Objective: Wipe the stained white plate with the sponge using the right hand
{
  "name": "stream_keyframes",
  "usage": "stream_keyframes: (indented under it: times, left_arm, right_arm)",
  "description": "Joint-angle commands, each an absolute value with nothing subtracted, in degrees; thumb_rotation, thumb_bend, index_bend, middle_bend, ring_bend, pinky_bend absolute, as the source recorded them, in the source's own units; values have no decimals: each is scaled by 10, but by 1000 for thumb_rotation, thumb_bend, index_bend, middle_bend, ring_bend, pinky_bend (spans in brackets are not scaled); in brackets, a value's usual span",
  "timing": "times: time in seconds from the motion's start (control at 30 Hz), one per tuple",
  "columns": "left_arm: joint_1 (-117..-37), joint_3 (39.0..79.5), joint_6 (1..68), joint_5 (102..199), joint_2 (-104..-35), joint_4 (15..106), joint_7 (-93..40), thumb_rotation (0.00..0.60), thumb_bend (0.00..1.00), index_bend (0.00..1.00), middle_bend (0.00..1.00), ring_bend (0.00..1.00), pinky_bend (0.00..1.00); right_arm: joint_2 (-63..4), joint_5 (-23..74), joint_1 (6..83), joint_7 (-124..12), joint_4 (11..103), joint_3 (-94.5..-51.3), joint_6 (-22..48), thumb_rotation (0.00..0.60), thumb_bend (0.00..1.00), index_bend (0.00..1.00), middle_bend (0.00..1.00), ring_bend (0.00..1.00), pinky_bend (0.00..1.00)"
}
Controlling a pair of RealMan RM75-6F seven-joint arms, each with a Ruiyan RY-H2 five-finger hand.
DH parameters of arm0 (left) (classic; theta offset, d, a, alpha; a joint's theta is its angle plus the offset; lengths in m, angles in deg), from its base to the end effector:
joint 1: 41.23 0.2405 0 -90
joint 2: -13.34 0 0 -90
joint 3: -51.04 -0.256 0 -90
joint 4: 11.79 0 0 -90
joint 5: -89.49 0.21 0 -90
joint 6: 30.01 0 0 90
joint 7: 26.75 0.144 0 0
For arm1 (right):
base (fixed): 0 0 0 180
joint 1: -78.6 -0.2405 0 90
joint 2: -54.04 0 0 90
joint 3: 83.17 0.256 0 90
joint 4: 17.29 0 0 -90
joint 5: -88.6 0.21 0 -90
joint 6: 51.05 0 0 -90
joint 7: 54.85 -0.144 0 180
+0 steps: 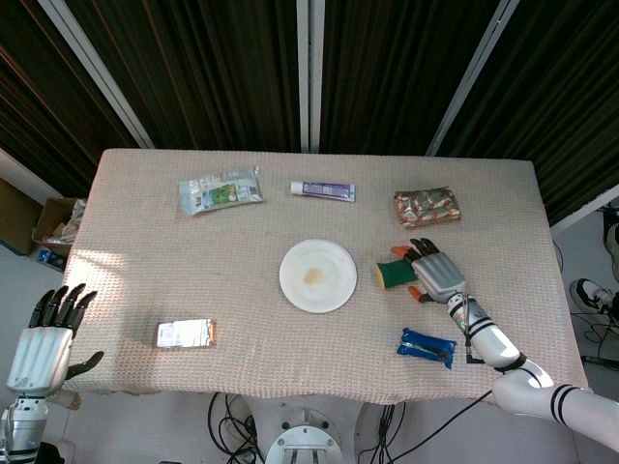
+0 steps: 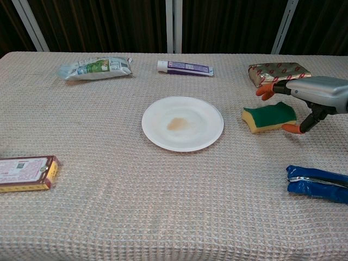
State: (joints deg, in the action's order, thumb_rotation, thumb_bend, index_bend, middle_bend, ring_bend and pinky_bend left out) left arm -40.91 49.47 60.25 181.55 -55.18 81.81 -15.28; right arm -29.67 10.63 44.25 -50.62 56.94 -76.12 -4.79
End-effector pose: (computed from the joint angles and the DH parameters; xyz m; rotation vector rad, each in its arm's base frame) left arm -0.2997 0.1365 0.1298 -1.4474 -0.8283 -0.8299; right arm -0.2441 -0.3326 0.0044 1.9292 -1.0042 0.7315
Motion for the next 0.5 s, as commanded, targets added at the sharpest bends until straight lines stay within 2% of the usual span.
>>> stream_keyframes:
  times: [0.03, 0.3, 0.5]
  left_arm:
    - [-411, 495, 600, 1816, -552, 818, -153, 600, 23, 143, 73, 60, 86]
    - [-409, 493, 603, 1819, -551, 814, -157, 600, 23, 143, 74, 60, 86]
    - [-406, 492, 605, 1819, -554, 810, -161, 600, 23, 146, 73, 60, 86]
  right_arm:
    - [-297, 109, 442, -507, 568, -764, -48, 600, 292, 110, 147, 0, 0]
    - [-303, 100, 443, -505, 557, -775, -27, 600, 291, 152, 169, 0, 0]
    - [-315, 79, 442, -495, 537, -782, 2, 600, 291, 255, 199, 0, 0]
